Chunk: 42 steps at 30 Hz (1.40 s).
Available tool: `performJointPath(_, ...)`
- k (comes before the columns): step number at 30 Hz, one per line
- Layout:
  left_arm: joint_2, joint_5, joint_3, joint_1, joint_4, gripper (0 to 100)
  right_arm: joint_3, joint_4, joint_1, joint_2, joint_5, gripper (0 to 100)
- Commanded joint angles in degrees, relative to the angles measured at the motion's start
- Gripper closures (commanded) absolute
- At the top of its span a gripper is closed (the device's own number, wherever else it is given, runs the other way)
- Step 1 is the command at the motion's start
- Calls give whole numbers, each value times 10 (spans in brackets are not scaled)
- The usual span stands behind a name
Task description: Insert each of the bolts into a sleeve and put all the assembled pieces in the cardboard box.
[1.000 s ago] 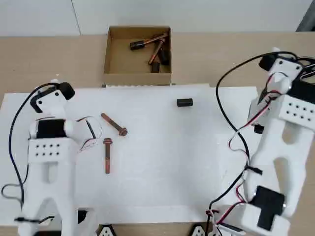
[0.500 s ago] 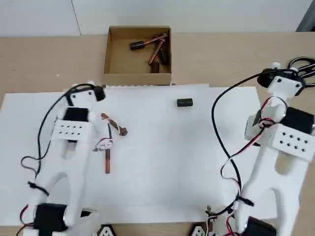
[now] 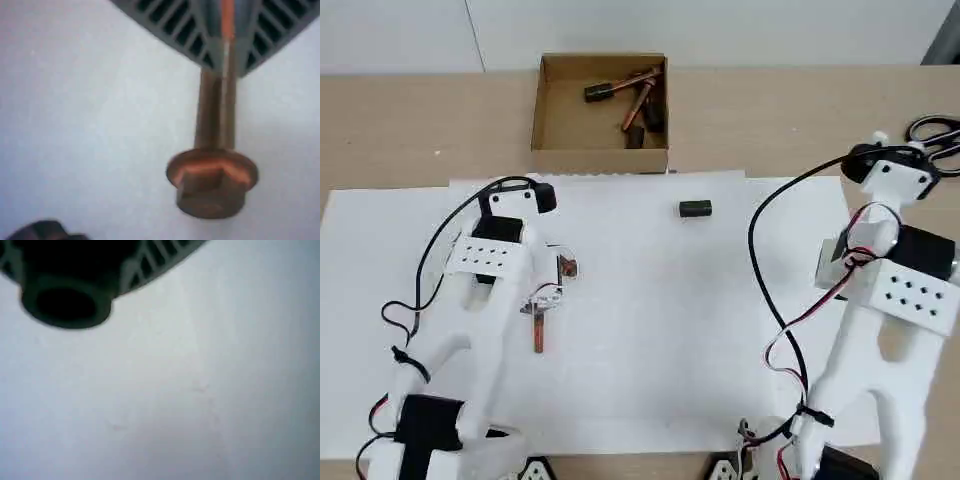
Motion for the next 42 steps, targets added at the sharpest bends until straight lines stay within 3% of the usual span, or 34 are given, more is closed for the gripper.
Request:
performJointPath(1, 2, -3, -22, 3, 18, 938, -4, -8, 7, -19, -5, 991)
performJointPath(6, -4, -3, -22, 1, 31, 833, -4, -7, 7, -19, -5, 991)
performJointPath(42, 1, -32, -21, -18, -50, 833, -4, -5, 7, -20, -5, 991)
